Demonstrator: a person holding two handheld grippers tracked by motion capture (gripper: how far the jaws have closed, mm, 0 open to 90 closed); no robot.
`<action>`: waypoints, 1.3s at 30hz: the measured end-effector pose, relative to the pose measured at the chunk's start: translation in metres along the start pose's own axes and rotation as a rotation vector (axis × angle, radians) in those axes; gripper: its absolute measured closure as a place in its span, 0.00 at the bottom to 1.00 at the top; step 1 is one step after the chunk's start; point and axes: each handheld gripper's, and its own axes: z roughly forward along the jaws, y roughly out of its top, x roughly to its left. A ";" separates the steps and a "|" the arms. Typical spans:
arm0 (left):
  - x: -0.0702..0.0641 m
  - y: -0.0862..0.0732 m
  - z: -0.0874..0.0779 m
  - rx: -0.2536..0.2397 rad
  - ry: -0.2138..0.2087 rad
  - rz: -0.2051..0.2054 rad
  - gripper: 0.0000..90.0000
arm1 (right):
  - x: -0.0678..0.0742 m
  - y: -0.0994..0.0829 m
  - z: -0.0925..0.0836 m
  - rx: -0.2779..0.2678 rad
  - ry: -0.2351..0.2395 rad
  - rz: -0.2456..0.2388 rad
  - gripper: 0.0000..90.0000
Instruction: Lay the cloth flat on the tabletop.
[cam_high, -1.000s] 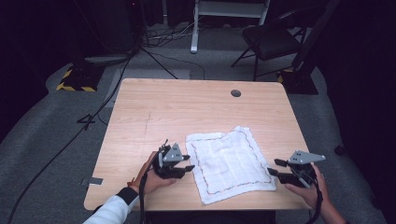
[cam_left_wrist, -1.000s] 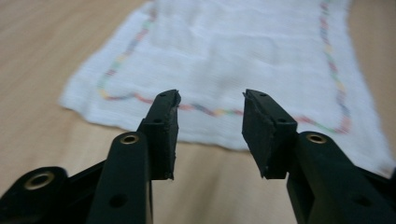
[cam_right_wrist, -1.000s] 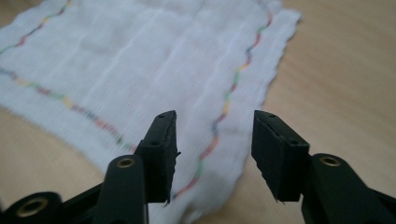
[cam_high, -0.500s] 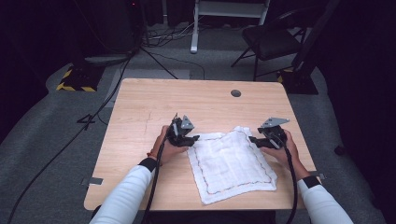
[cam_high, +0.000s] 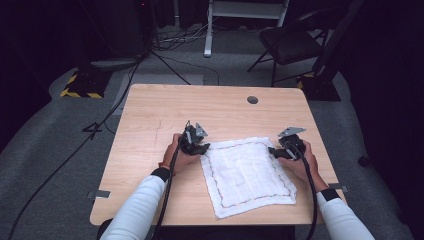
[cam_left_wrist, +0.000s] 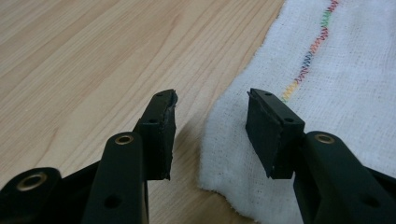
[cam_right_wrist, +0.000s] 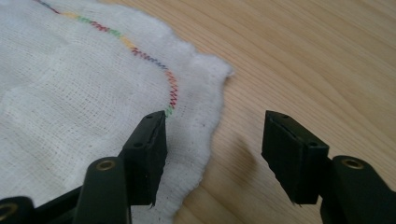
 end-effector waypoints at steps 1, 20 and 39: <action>0.000 0.000 0.000 0.000 0.000 0.000 0.59 | 0.001 -0.002 -0.001 -0.003 -0.016 -0.004 0.46; 0.027 0.013 0.017 -0.002 0.074 -0.035 0.54 | -0.013 0.024 0.012 -0.093 -0.014 0.040 0.48; 0.051 0.030 0.036 0.009 0.105 -0.062 0.49 | -0.018 0.056 0.056 -0.033 -0.166 -0.045 0.52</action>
